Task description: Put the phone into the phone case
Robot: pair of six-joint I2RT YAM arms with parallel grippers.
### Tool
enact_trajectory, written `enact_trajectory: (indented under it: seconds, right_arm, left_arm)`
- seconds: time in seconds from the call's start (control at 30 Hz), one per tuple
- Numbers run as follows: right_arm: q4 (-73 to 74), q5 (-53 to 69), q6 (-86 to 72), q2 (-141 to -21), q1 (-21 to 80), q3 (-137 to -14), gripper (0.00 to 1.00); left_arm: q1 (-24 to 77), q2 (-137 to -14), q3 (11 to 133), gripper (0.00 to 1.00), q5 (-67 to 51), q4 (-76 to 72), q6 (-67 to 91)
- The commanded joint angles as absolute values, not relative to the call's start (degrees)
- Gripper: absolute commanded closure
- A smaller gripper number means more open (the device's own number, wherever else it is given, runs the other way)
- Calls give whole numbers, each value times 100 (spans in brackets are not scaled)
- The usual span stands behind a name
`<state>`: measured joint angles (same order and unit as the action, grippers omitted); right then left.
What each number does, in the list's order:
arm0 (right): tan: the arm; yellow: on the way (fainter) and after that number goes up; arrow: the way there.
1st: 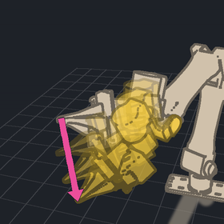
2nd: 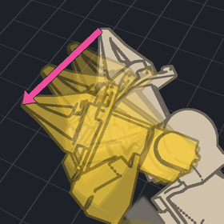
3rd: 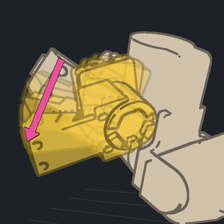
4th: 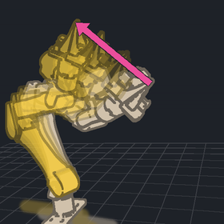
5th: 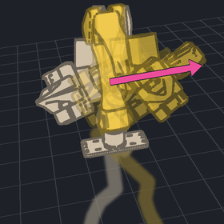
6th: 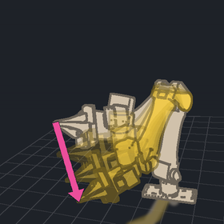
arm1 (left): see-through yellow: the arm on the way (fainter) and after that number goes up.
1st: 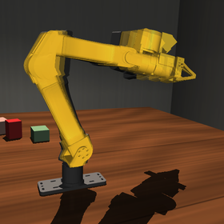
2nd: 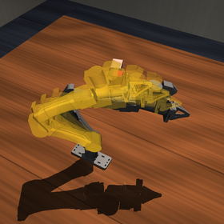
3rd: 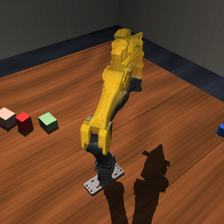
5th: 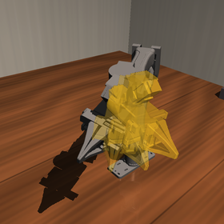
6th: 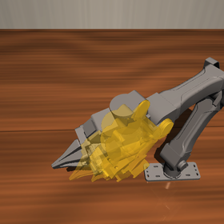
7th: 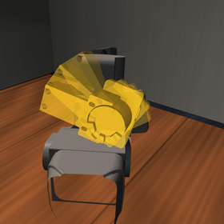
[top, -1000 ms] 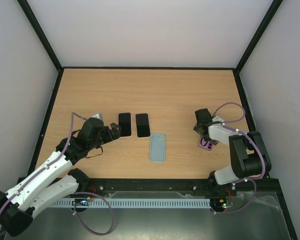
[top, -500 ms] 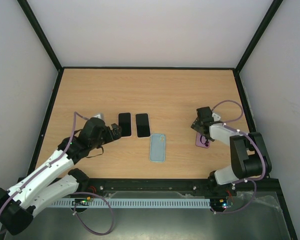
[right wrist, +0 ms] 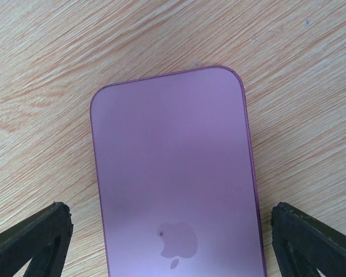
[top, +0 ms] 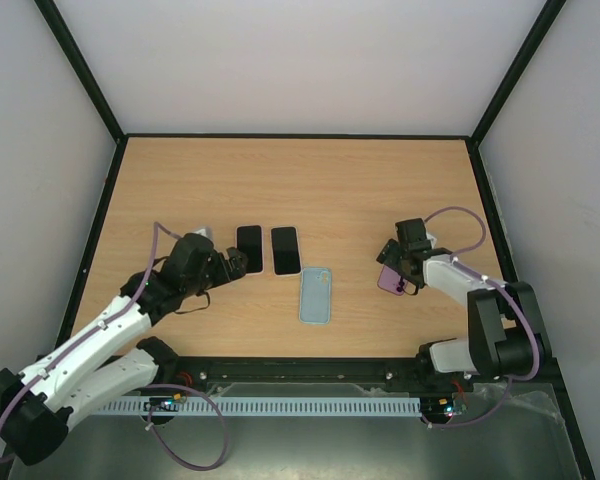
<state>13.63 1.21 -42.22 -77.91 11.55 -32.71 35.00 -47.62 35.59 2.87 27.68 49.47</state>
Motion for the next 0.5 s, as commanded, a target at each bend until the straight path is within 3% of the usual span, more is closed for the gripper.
enact_trajectory:
  seconds: [0.0, 0.47]
  right_arm:
    - [1834, 16, -4265, -7997, 1166, -3103, 9]
    - [1967, -48, -4069, -8684, 1256, -3380, 17]
  left_arm:
    - [3475, -4836, 3513, 1, 107, 2703, 4946]
    - [3466, -4884, 3562, 1, 122, 2798, 5012]
